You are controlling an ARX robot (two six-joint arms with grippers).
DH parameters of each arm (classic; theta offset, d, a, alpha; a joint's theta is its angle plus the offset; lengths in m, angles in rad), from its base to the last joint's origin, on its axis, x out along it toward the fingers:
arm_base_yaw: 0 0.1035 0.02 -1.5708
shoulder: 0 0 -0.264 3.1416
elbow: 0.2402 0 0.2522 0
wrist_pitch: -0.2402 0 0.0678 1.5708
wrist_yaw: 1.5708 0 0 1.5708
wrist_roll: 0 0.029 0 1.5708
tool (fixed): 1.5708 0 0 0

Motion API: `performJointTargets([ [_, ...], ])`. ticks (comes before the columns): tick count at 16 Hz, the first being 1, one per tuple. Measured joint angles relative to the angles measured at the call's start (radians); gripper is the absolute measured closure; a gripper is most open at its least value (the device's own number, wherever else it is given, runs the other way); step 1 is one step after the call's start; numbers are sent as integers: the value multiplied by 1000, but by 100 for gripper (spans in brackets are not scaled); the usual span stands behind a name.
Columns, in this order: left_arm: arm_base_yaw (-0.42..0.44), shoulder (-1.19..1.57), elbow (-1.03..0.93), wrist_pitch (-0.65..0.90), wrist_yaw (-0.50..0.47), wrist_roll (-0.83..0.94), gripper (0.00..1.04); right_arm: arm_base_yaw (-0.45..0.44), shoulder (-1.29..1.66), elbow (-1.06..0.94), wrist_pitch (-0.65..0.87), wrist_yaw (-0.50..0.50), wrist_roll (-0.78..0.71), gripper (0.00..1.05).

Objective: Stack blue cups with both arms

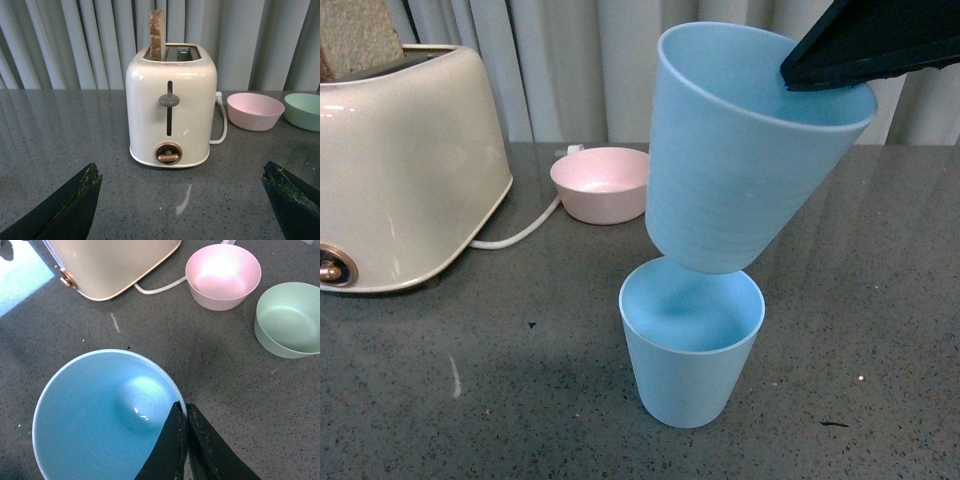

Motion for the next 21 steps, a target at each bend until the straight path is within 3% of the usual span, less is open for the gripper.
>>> performJointTargets([
  [7, 0, 0, 0, 0, 0, 0, 7, 38, 74, -57, 43, 43, 2, 102],
  [10, 0, 0, 0, 0, 0, 0, 7, 37, 80, -56, 42, 43, 13, 82],
  [13, 0, 0, 0, 0, 0, 0, 7, 37, 80, -55, 41, 43, 18, 75],
  [17, 0, 0, 0, 0, 0, 0, 7, 16, 71, 11, 43, 19, 50, 36],
  [19, 0, 0, 0, 0, 0, 0, 7, -66, 17, 25, 107, -8, 102, 12],
  [20, 0, 0, 0, 0, 0, 0, 7, -118, -25, 10, 180, 6, 142, 4],
  [21, 0, 0, 0, 0, 0, 0, 7, -182, -97, -47, 272, 26, 195, 8],
])
